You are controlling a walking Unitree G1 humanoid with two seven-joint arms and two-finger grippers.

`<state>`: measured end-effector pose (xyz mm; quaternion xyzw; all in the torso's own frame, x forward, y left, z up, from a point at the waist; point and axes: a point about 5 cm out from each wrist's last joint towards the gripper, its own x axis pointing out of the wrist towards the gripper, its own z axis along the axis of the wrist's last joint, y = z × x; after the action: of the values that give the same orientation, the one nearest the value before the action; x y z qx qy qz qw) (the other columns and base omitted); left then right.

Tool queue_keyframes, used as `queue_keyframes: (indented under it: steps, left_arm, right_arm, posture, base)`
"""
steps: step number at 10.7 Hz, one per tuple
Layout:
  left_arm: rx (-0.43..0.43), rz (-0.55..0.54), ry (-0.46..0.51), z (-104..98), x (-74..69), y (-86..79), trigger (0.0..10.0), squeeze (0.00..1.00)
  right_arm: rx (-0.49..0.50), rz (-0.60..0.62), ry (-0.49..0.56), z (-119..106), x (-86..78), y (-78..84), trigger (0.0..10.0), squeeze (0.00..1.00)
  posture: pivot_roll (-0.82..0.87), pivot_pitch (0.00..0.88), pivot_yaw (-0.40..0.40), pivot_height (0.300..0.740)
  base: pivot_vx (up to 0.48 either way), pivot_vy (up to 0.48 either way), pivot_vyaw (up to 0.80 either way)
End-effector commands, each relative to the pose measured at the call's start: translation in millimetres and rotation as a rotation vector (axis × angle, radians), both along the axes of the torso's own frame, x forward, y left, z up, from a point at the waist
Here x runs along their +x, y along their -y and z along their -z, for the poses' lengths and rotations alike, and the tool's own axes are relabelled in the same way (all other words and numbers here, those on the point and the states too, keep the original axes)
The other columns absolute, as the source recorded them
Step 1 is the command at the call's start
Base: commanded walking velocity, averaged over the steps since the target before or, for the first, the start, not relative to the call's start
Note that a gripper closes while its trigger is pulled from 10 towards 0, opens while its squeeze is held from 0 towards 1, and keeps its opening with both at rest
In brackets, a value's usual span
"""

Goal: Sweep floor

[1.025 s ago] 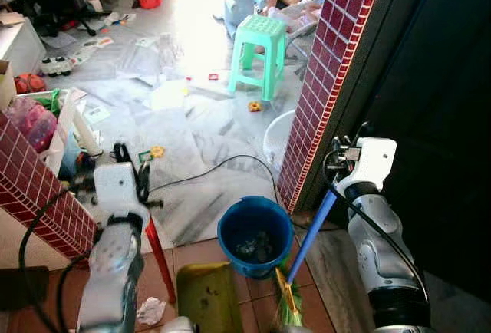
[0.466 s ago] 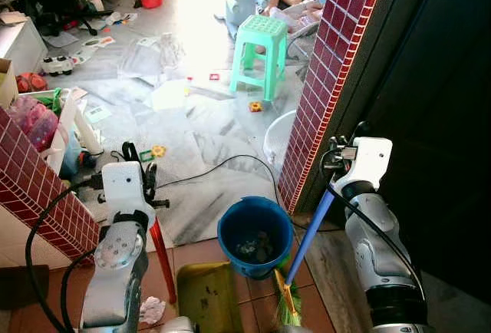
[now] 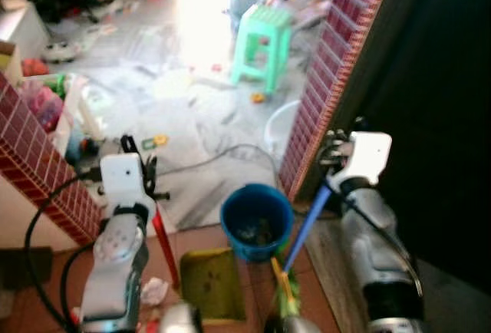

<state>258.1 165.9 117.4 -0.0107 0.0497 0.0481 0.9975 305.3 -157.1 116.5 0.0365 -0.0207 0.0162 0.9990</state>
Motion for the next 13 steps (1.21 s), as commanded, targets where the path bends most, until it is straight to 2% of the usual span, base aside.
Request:
queue_keyframes:
  steps: [1, 8, 13]
  left_arm:
    - [-0.041, 0.026, 0.015, -3.8, -0.4, 5.3, 10.0, 0.0]
    - [-0.041, 0.03, 0.016, -5.7, 1.7, 5.7, 10.0, 0.0]
    - [-0.052, 0.023, 0.042, -9.9, 4.3, 6.4, 10.0, 0.0]
  right_arm:
    - [0.04, -0.015, -0.006, 0.4, 1.7, -3.2, 10.0, 0.0]
    - [0.044, -0.014, -0.005, 0.8, 3.1, -4.3, 10.0, 0.0]
    - [0.052, -0.015, -0.01, 2.5, 2.4, -3.7, 10.0, 0.0]
  posture:
    - [-0.02, 0.0, 0.006, 0.74]
    - [-0.02, 0.0, 0.008, 0.74]
    - [-0.02, 0.0, 0.008, 0.74]
  base:
    - [-0.322, 0.0, 0.0]
    - [-0.317, 0.0, 0.0]
    - [0.0, 0.0, 0.0]
